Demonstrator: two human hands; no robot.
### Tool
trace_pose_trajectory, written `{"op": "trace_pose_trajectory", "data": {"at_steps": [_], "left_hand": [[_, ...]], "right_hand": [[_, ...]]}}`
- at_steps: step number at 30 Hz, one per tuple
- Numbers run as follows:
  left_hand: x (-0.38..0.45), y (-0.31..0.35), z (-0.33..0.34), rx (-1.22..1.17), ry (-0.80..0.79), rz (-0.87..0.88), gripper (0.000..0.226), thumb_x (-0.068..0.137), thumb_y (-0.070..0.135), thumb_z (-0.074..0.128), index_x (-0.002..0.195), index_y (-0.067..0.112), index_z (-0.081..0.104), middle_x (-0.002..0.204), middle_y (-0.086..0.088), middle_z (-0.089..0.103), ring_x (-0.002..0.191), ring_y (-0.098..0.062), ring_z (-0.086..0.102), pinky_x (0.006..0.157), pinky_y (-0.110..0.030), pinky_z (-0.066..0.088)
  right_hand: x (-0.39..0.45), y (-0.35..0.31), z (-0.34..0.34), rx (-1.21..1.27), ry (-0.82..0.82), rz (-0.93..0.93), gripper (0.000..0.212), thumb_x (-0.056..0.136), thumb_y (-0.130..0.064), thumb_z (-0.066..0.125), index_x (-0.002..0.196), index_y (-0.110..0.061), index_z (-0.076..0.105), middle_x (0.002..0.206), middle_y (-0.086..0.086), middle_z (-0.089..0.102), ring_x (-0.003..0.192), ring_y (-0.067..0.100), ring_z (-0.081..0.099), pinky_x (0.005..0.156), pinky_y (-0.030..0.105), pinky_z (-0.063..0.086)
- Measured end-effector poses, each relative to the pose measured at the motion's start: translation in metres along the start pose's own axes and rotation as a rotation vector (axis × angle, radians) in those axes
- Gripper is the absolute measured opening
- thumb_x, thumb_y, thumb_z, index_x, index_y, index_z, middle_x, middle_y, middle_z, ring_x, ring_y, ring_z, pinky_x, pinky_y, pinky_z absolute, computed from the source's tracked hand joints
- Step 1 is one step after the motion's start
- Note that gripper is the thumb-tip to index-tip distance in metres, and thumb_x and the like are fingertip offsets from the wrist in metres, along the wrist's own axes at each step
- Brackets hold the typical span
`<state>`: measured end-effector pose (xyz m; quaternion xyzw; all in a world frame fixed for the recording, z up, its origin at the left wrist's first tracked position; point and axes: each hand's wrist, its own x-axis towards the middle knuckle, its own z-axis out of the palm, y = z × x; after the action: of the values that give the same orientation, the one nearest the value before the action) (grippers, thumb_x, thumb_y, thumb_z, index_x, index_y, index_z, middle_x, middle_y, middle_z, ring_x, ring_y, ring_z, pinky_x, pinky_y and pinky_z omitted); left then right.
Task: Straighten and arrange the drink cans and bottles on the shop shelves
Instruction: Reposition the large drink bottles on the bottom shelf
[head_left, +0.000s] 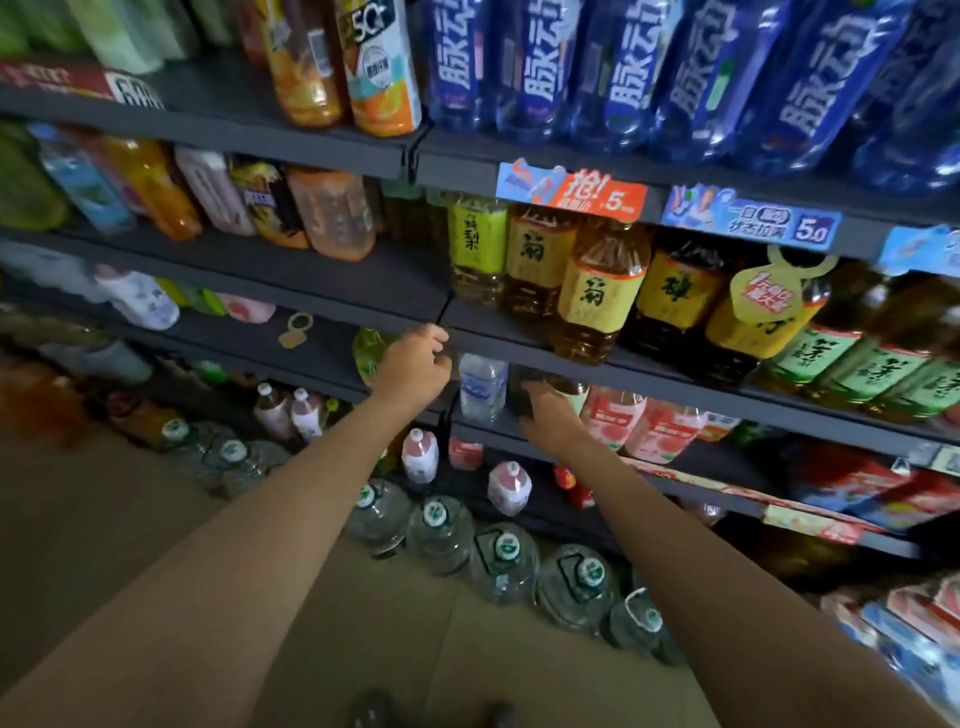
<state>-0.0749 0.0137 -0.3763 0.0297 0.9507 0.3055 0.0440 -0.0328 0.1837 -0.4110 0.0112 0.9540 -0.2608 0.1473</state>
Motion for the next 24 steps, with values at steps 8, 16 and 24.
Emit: {"op": "trace_pose_trajectory", "data": {"at_steps": [8,16,24], "left_hand": [[0.057,-0.078,0.091,-0.118,-0.124,-0.094,0.04,0.087,0.006,0.053,0.128,0.004,0.051,0.13,-0.013,0.056,0.12,-0.028,0.051,0.101,-0.035,0.04],[0.061,-0.104,0.102,-0.177,0.071,0.261,0.025,0.081,0.006,0.055,0.105,0.006,0.063,0.095,-0.007,0.067,0.083,-0.02,0.061,0.079,-0.032,0.05],[0.052,-0.059,0.069,-0.21,0.3,0.333,0.024,0.082,0.013,0.059,0.105,0.007,0.057,0.082,0.0,0.061,0.066,-0.009,0.051,0.065,-0.024,0.041]], "right_hand": [[0.088,0.025,0.092,0.536,0.053,0.237,0.056,0.083,-0.015,0.067,0.132,-0.004,0.042,0.132,0.015,0.05,0.119,0.032,0.05,0.099,0.042,0.042],[0.108,0.026,0.121,0.546,0.582,0.174,0.015,0.088,-0.009,0.056,0.098,0.0,0.064,0.09,0.013,0.068,0.085,0.026,0.064,0.069,0.024,0.044],[0.076,-0.017,0.084,0.479,0.714,0.001,0.022,0.091,-0.019,0.057,0.084,0.0,0.064,0.073,0.016,0.068,0.066,0.025,0.06,0.063,0.032,0.046]]}}
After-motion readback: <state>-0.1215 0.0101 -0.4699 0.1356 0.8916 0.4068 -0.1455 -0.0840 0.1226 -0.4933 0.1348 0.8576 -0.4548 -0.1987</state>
